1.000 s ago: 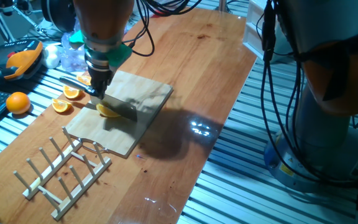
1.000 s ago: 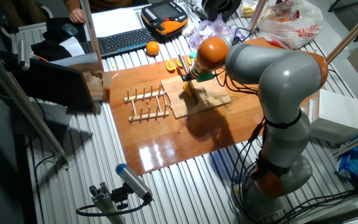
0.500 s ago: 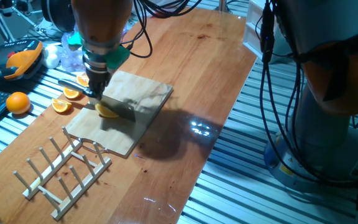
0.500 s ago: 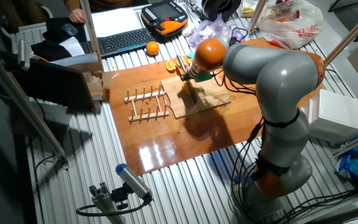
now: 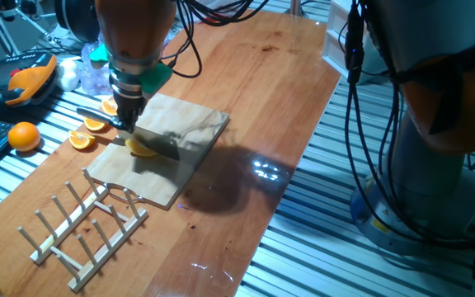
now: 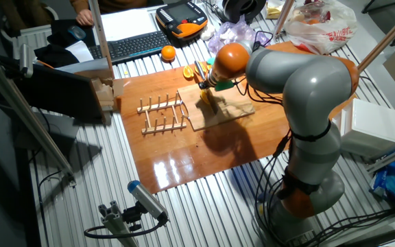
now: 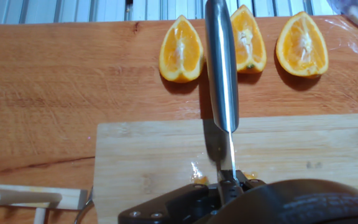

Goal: Chop the orange

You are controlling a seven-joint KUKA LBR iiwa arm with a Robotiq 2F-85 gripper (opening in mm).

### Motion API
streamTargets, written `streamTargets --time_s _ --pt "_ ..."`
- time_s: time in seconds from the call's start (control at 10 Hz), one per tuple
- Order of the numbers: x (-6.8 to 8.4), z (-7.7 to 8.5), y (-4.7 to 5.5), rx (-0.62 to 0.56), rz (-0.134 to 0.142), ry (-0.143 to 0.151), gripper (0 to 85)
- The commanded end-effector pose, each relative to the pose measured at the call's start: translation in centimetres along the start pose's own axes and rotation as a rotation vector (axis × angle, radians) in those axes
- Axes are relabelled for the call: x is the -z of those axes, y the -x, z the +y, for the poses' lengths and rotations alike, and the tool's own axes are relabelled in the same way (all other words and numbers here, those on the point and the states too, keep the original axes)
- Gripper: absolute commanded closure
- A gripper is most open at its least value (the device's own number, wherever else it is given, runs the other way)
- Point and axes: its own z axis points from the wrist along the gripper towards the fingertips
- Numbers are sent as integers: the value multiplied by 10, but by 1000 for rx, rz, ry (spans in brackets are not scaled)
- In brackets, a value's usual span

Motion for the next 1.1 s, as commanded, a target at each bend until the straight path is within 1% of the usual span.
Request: streamTargets --time_s 0.0,0.2,0.4,0.7,0.8,1.0 --pt "2 0 -1 -2 0 -1 850" --pt "5 1 0 1 2 -7 850" --pt "12 0 0 15 25 -8 850" --pt "25 1 -1 30 43 -13 850" --pt "27 2 -1 35 47 -13 850" --pt "26 2 -1 36 48 -6 850"
